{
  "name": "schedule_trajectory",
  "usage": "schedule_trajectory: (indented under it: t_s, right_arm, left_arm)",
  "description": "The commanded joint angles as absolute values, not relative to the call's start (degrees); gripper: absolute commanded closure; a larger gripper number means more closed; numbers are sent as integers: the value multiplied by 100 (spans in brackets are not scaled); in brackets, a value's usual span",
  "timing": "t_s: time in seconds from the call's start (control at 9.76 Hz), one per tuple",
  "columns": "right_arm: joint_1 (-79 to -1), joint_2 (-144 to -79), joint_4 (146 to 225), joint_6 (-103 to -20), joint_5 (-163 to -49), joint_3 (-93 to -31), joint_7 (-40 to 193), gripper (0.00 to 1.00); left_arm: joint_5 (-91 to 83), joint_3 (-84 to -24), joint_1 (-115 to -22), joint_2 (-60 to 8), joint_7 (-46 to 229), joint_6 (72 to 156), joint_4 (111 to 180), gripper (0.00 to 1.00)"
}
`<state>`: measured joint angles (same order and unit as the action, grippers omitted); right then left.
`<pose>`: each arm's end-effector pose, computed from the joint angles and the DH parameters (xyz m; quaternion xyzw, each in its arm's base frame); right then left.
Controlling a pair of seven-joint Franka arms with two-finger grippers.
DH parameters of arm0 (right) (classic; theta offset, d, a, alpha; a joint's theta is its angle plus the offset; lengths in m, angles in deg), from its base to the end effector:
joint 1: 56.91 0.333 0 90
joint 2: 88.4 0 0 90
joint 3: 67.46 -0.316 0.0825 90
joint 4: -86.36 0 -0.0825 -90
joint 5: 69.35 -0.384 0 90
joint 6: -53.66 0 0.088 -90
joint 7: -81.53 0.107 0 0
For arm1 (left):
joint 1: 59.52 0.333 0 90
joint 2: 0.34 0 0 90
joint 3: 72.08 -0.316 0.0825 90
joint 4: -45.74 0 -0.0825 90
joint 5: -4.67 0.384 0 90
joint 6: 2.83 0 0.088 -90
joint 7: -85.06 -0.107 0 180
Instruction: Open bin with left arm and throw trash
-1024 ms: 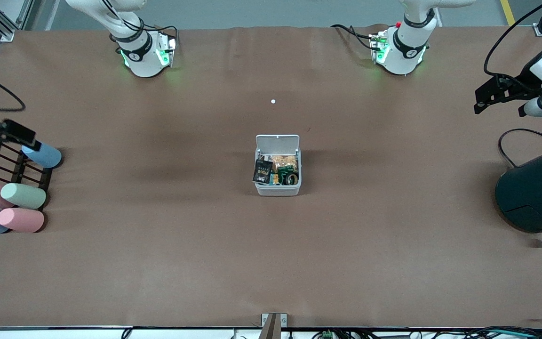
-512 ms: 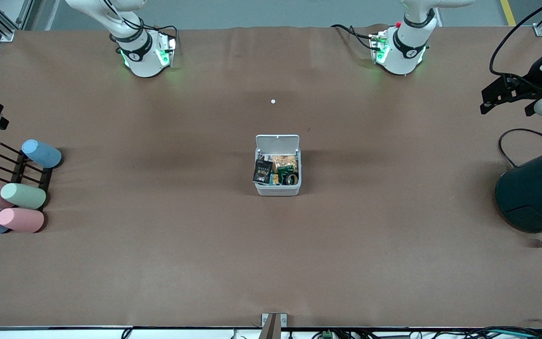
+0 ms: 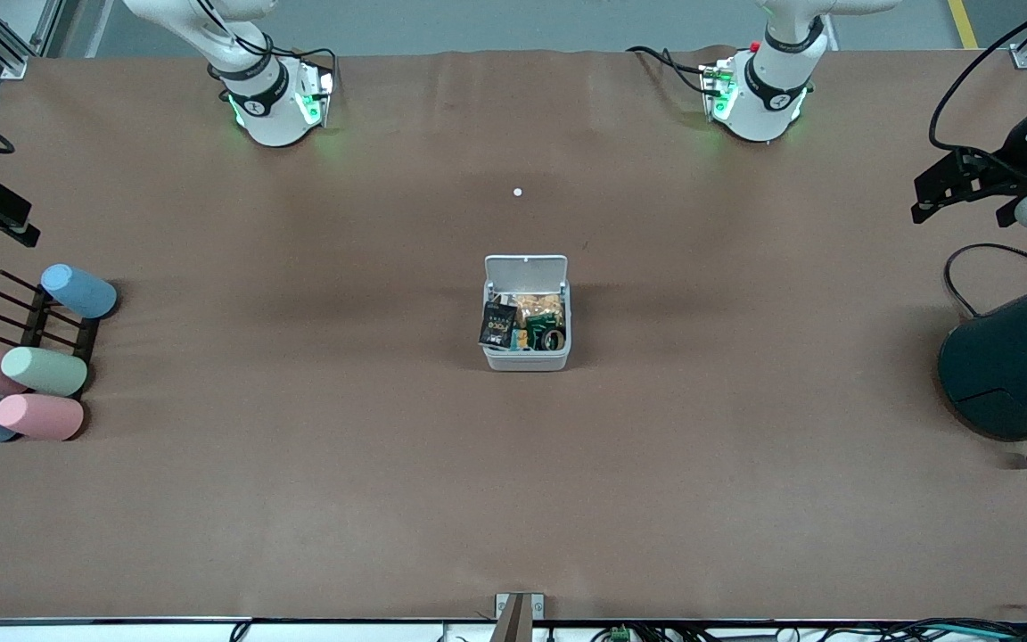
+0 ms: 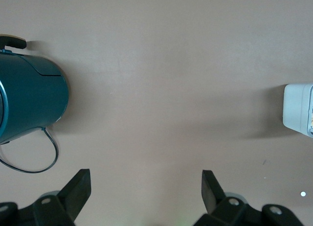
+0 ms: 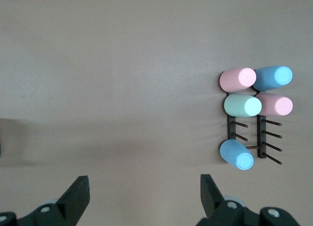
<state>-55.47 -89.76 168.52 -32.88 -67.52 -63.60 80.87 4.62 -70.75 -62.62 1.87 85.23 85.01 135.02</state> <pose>0.5551 -0.0265 0.6701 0.9994 -0.0167 0.0259 0.0174 0.5373 -0.0420 0.6482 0.9993 -0.0372 0.0067 0.0003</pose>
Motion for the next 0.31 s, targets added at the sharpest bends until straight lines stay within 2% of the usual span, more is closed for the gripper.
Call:
schedule_trajectory:
  t_s: [0.0, 0.2]
  right_arm:
    - [-5515, -8796, 17047, -3344, -6768, -6351, 8030, 0]
    - [-5524, -8796, 17047, -3335, -6777, -6351, 8038, 0]
  left_arm:
    - [379, -7094, -6259, 133, 8542, 8454, 13319, 0]
    - [379, -7094, -6259, 159, 8550, 8445, 13319, 0]
